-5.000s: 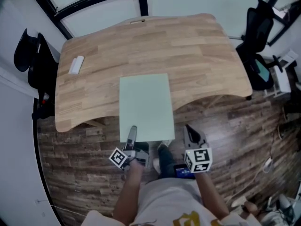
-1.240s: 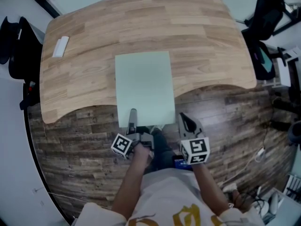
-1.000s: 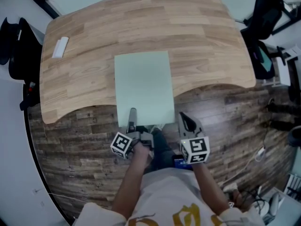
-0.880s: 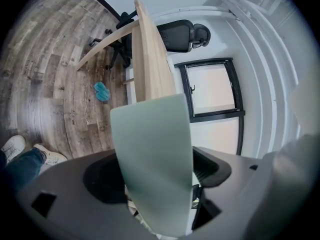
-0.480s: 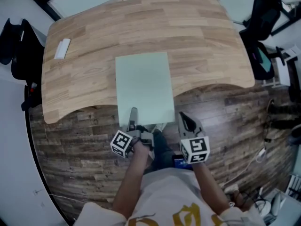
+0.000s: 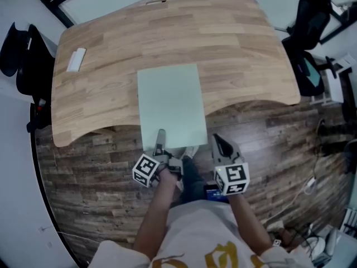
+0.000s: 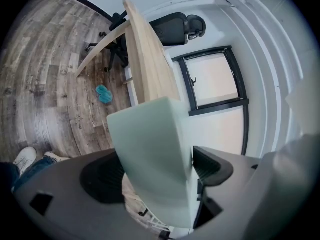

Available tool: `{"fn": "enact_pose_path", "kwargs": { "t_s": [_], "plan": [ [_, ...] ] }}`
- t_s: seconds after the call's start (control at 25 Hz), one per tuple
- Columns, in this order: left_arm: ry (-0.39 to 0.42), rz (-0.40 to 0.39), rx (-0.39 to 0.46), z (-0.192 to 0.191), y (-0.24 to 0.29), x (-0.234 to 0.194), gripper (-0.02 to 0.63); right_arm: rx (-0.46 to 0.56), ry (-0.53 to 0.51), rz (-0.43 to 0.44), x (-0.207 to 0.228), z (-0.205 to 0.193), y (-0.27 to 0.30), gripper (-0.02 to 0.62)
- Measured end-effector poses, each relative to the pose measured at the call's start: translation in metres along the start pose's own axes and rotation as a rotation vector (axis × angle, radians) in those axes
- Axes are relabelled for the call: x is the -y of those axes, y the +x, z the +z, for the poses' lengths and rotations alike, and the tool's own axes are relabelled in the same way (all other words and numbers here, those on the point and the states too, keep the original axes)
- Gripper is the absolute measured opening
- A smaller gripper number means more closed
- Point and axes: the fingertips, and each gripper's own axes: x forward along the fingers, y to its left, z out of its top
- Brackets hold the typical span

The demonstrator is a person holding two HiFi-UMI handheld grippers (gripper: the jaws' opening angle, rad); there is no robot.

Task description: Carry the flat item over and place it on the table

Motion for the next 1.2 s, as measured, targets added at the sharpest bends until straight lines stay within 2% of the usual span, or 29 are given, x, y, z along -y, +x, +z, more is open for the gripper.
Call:
{"fn": "enact_pose_path", "kwargs": {
  "t_s": [0.16, 0.56, 0.84, 1.08, 1.2],
  "plan": [
    [0.016, 0.007, -0.013, -0.001, -0.002, -0.001, 0.400, 0.010, 0.000, -0.002, -0.001, 0.000, -0.002, -0.002],
    [-0.006, 0.009, -0.039, -0.004, -0.018, -0.005, 0.400, 0.032, -0.020, 0.023, -0.012, 0.007, -0.007, -0.002],
    [0.056, 0.008, -0.056, -0.001, -0.035, 0.000, 0.400, 0.045, -0.020, 0.037, -0.026, 0.007, -0.016, -0.002],
    [0.139, 0.024, -0.069, -0.001, -0.045, 0.001, 0.399, 0.064, -0.029, 0.034, -0.029, 0.010, -0.027, -0.002],
    [0.146, 0.018, -0.065, 0.000, -0.050, 0.002, 0.399, 0.064, -0.031, 0.034, -0.030, 0.008, -0.031, -0.002]
  ]
}}
